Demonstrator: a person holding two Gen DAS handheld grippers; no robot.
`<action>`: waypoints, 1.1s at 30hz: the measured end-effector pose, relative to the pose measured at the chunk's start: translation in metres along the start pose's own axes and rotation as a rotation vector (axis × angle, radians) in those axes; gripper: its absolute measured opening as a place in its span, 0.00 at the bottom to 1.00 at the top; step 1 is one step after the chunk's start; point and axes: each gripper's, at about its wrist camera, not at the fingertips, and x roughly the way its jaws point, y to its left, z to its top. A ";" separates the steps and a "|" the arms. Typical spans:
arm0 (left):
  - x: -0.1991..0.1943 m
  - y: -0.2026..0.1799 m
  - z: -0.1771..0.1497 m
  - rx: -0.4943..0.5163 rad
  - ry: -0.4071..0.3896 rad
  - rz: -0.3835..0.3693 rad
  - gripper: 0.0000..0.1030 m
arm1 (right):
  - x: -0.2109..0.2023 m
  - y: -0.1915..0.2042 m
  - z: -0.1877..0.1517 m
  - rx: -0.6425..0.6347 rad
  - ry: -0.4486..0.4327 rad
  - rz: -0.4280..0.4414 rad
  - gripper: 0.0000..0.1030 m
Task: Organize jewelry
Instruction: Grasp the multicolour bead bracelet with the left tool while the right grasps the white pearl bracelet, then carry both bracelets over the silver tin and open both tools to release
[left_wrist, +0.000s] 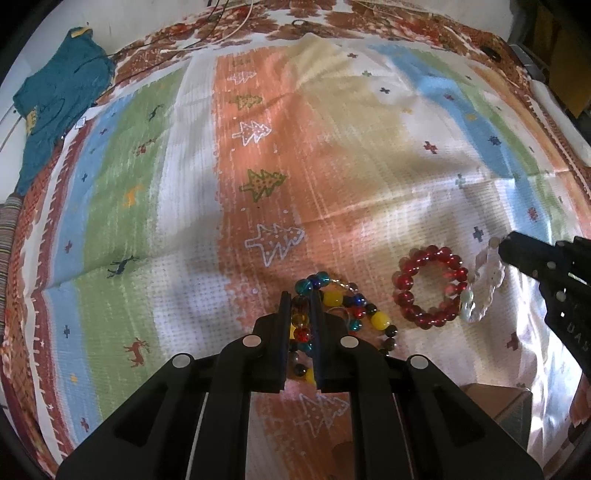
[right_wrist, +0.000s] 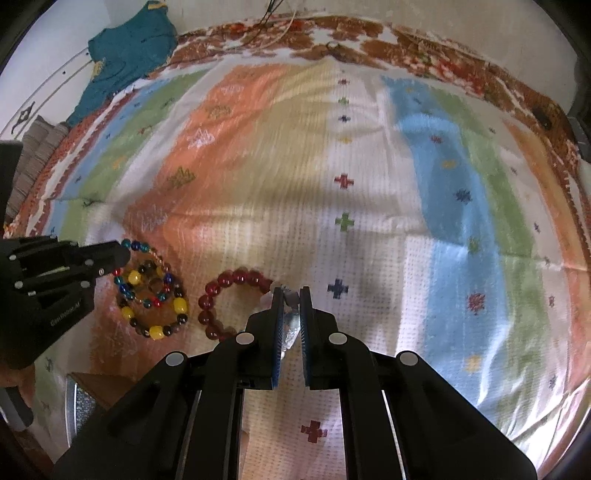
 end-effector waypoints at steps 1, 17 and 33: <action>-0.003 0.000 0.000 -0.001 -0.005 -0.002 0.09 | -0.004 0.000 0.002 0.002 -0.010 0.001 0.09; -0.045 -0.005 -0.010 0.013 -0.068 -0.018 0.09 | -0.042 0.004 -0.001 0.006 -0.084 0.025 0.09; -0.084 -0.021 -0.029 0.021 -0.124 -0.057 0.09 | -0.072 0.017 -0.021 -0.011 -0.107 0.056 0.09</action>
